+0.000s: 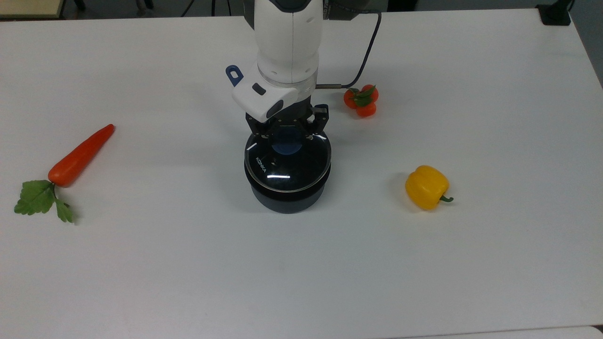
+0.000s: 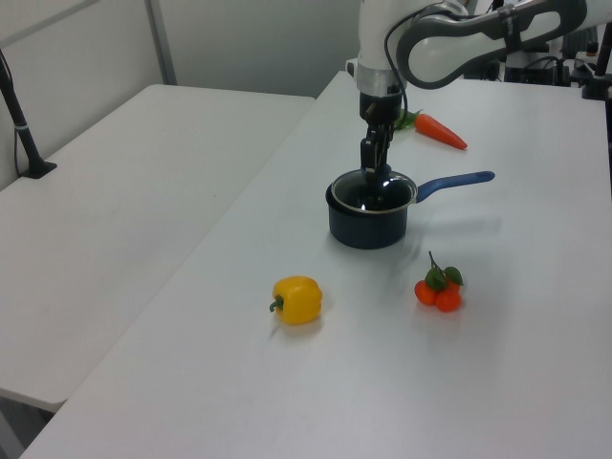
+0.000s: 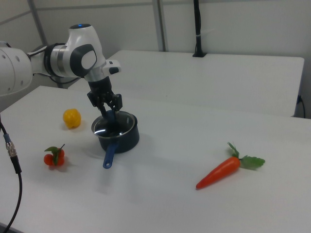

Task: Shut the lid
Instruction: 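Lower the glass lid onto the saucepan rim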

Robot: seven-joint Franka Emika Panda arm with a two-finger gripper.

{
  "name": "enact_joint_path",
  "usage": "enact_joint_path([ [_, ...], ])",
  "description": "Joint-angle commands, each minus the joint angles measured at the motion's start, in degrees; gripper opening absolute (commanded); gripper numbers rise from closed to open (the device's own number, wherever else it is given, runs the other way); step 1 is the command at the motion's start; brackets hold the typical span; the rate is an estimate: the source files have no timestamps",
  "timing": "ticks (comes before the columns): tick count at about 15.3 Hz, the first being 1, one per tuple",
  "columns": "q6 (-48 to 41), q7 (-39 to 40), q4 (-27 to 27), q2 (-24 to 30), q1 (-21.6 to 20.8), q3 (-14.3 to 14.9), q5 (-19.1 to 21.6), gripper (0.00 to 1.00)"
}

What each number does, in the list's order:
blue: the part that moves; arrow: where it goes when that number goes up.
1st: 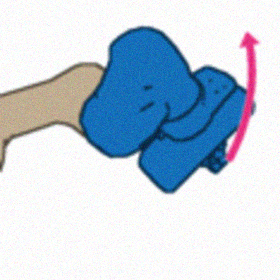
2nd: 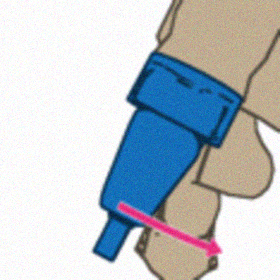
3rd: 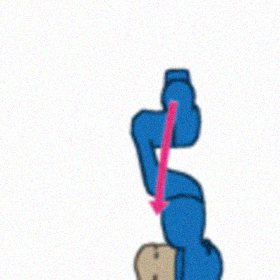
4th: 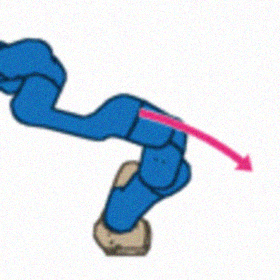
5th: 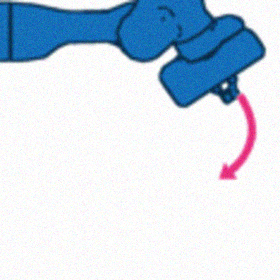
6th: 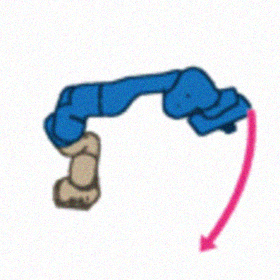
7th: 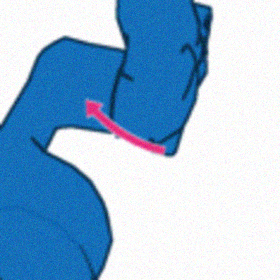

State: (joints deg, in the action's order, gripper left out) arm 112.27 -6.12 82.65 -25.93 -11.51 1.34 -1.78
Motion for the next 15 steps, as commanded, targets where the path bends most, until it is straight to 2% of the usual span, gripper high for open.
enact_joint_path([
  [1,1.54,-0.47,-0.91,-0.26,-0.44,0.51,0.99,0.45],
  [15,3.04,0.06,-0.47,-0.26,-0.62,0.60,0.29,0.45],
])
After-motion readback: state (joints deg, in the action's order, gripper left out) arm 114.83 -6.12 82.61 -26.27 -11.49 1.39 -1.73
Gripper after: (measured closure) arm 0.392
